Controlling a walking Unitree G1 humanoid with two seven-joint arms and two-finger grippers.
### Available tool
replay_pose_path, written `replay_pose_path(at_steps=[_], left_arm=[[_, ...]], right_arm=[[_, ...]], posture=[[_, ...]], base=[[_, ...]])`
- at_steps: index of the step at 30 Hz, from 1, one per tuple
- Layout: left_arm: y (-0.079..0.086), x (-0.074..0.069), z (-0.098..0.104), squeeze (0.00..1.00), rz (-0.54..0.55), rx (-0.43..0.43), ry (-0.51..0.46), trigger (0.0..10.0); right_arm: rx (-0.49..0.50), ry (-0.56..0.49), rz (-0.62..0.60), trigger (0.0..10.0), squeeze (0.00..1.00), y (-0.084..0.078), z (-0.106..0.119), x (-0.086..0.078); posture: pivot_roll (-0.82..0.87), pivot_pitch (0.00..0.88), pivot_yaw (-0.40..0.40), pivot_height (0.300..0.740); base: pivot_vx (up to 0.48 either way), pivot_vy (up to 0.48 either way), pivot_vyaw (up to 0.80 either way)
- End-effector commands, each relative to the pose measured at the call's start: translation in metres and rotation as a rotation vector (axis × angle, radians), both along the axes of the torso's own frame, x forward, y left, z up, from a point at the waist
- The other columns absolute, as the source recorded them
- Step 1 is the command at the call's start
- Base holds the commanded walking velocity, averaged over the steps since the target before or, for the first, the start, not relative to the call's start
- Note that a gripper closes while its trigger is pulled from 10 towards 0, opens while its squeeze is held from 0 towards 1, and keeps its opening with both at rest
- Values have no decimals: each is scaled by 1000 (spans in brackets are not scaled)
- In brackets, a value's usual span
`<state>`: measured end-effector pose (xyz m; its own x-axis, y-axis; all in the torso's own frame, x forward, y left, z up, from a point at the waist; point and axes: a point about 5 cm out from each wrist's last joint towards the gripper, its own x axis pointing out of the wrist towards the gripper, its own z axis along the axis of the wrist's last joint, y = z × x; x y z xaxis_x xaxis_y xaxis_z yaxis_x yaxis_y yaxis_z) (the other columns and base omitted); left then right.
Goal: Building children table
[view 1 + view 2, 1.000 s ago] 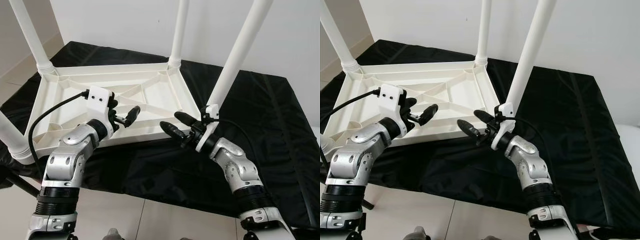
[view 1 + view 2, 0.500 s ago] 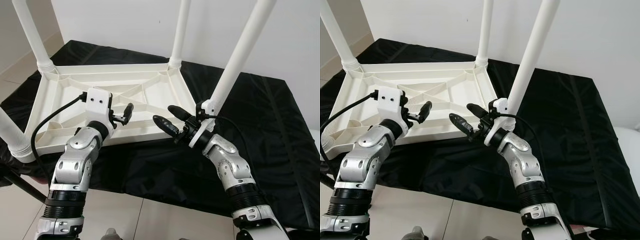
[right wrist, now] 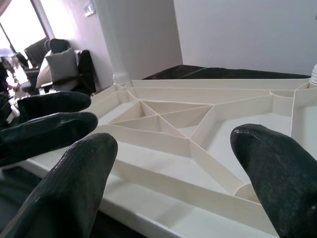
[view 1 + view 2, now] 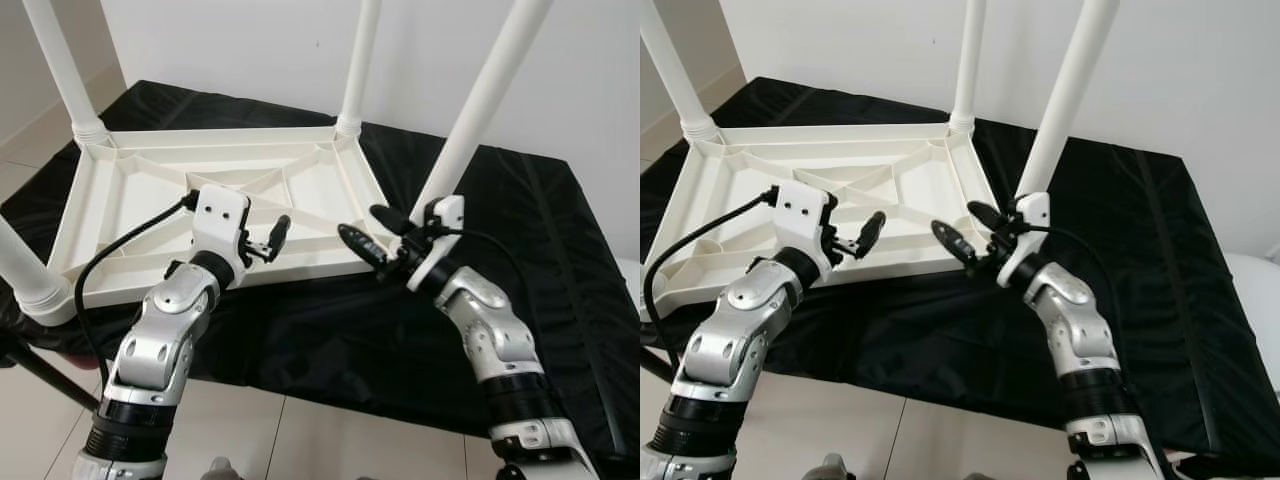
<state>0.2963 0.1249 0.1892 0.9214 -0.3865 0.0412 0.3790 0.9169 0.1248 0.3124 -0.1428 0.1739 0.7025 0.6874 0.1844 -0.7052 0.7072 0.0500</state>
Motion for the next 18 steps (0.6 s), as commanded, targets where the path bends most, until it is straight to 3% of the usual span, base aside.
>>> replay_pose_path(at_steps=[1, 7, 13, 18], left_arm=[[-8, -5, -1, 0, -141, 40, 18, 10000], [-7, -9, 5, 0, -172, 71, 5, 10000], [-10, -13, 9, 0, -207, 87, -7, 10000], [-10, -14, 10, 0, -211, 90, -8, 10000]], right_arm=[[-24, 14, 15, 10000, 0, -5, -3, -4], [-110, 25, -21, 10000, 0, -34, -4, -4], [-151, -1, -80, 10000, 0, -49, 2, 10], [-160, -7, -100, 10000, 0, -53, 5, 17]], posture=[[55, 9, -60, 740], [48, 26, -56, 740], [45, 25, -57, 740], [49, 27, -59, 740]], base=[[0, 0, 0], [0, 0, 0], [0, 0, 0], [0, 0, 0]])
